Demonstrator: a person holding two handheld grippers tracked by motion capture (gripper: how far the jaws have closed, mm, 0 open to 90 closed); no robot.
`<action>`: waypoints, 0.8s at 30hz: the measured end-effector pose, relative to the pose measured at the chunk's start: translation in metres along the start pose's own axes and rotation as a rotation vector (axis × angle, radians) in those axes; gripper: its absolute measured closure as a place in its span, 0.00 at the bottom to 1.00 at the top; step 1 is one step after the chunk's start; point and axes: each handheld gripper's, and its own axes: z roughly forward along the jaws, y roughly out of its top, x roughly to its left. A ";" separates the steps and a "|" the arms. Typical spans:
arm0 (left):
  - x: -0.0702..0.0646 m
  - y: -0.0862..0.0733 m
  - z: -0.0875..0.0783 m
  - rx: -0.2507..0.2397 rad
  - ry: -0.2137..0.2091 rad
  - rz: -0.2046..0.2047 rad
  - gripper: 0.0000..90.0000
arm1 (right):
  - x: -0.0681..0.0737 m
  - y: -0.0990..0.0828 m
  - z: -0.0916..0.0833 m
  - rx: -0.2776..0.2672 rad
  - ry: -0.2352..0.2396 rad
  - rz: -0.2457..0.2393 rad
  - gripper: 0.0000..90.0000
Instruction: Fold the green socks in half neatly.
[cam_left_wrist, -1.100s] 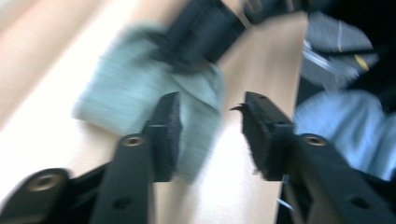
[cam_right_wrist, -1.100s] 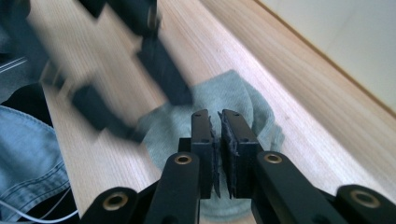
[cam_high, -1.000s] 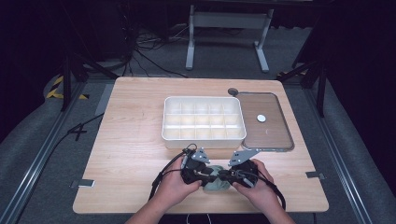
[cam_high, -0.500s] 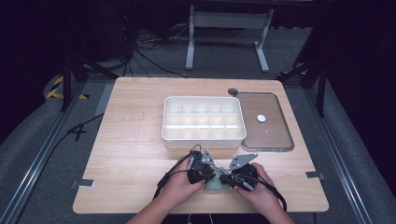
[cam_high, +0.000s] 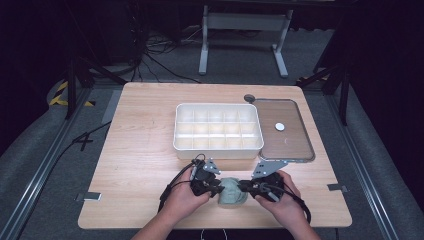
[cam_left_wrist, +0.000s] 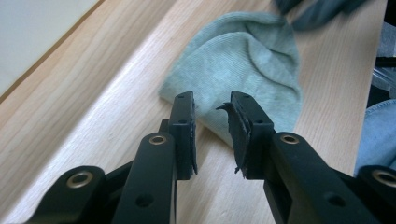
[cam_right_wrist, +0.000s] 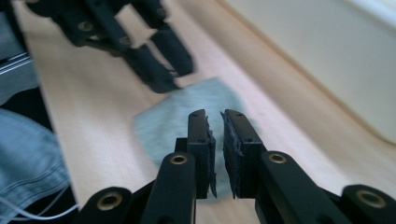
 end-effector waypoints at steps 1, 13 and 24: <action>0.001 -0.001 0.000 0.000 0.000 -0.014 0.79 | -0.004 -0.002 -0.004 -0.001 -0.025 0.019 0.91; 0.004 -0.006 0.007 0.092 -0.028 -0.048 0.85 | 0.009 -0.002 0.023 0.131 -0.015 -0.063 0.91; 0.014 -0.014 0.000 0.139 -0.072 -0.059 0.87 | 0.012 -0.004 0.036 0.195 0.004 -0.112 0.95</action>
